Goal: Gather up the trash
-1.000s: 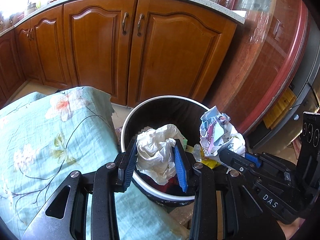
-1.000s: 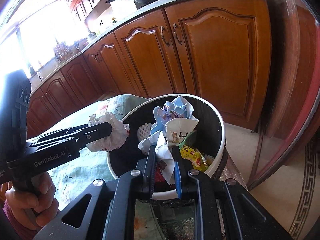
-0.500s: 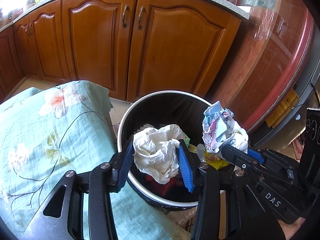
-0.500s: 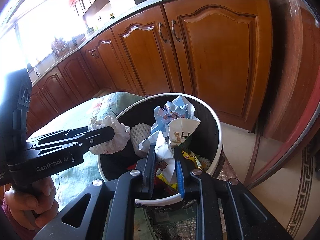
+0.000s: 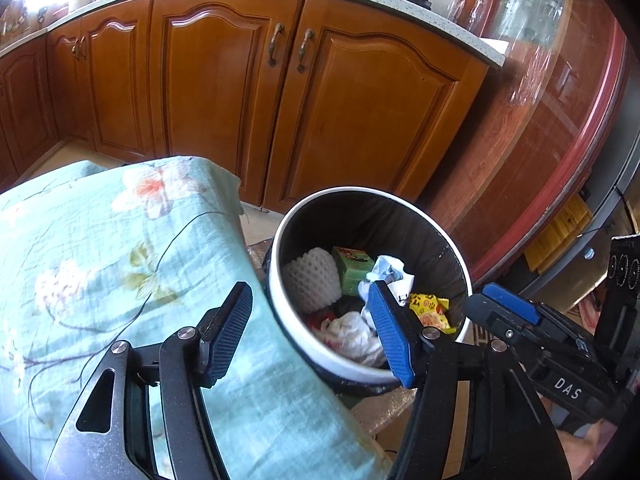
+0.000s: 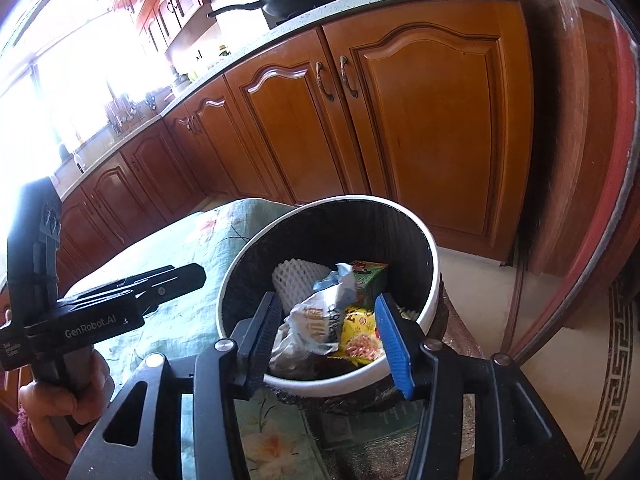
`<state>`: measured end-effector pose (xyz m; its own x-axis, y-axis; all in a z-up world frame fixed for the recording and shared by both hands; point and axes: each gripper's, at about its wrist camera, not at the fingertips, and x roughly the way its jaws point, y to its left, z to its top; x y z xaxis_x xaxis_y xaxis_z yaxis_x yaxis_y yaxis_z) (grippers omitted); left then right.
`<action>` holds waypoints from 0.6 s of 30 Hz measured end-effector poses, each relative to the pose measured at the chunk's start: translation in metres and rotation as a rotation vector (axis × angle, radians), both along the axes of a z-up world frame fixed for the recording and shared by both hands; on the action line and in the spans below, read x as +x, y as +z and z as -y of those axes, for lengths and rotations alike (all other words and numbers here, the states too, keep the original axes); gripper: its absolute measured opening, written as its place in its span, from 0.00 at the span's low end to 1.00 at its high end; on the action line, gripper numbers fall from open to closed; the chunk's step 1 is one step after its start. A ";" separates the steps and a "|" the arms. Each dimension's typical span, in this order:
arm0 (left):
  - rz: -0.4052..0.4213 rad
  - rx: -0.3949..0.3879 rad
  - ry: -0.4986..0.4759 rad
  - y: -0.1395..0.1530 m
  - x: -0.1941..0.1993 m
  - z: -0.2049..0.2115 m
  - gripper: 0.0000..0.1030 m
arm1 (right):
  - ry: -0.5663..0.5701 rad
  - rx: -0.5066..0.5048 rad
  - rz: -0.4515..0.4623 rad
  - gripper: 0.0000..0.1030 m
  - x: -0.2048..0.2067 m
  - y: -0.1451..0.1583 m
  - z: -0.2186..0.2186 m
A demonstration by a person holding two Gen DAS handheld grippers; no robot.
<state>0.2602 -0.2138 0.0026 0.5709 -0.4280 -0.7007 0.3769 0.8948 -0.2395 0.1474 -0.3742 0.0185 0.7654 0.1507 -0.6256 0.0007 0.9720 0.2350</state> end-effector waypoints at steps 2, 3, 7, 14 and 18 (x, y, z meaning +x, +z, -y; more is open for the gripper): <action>0.002 -0.016 0.016 0.000 -0.010 -0.012 0.60 | -0.001 0.016 0.014 0.59 -0.008 0.000 -0.003; 0.004 -0.023 0.024 -0.001 -0.016 -0.018 0.60 | -0.002 0.023 0.020 0.62 -0.012 0.000 -0.005; 0.016 -0.047 0.061 -0.003 -0.042 -0.042 0.60 | -0.008 0.061 0.046 0.71 -0.033 -0.001 -0.016; 0.065 -0.052 0.093 -0.008 -0.095 -0.086 0.65 | -0.015 0.090 0.094 0.94 -0.072 -0.004 -0.047; 0.096 -0.068 0.128 -0.011 -0.121 -0.107 0.80 | -0.020 0.072 0.139 0.98 -0.088 -0.009 -0.065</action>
